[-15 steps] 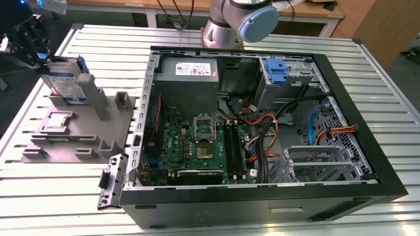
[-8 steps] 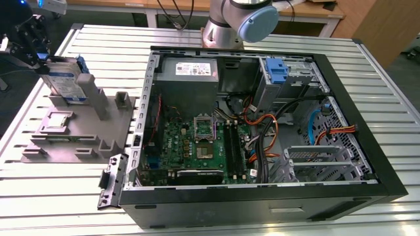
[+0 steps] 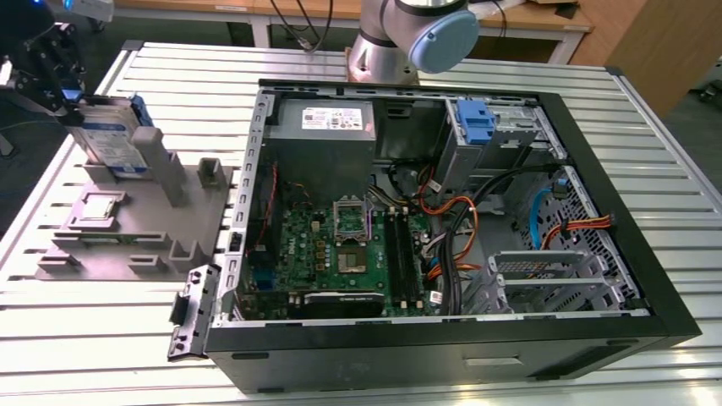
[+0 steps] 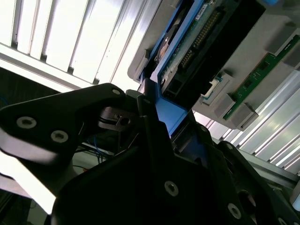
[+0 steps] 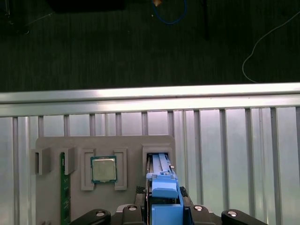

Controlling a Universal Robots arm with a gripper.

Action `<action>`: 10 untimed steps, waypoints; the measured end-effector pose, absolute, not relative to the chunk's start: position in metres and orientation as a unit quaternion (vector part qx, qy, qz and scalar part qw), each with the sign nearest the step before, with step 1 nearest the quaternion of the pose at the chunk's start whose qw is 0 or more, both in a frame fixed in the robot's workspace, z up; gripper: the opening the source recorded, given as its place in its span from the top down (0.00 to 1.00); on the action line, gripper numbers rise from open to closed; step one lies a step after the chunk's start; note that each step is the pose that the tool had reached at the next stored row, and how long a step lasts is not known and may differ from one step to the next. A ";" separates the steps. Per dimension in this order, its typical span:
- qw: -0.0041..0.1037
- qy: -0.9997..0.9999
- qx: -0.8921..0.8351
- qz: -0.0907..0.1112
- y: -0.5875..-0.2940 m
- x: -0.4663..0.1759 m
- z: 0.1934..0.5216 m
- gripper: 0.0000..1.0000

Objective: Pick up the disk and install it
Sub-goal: 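Pick up the disk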

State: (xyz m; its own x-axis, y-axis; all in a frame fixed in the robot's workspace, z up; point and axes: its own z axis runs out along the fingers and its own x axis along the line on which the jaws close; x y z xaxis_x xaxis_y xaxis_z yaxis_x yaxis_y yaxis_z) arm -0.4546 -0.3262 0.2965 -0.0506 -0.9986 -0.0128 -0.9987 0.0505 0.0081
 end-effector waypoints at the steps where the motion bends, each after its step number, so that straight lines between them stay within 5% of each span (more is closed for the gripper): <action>1: 0.002 0.725 -0.689 0.007 -0.326 -0.455 0.297 0.63; 10: 0.000 0.725 -0.689 0.006 -0.326 -0.455 0.302 0.63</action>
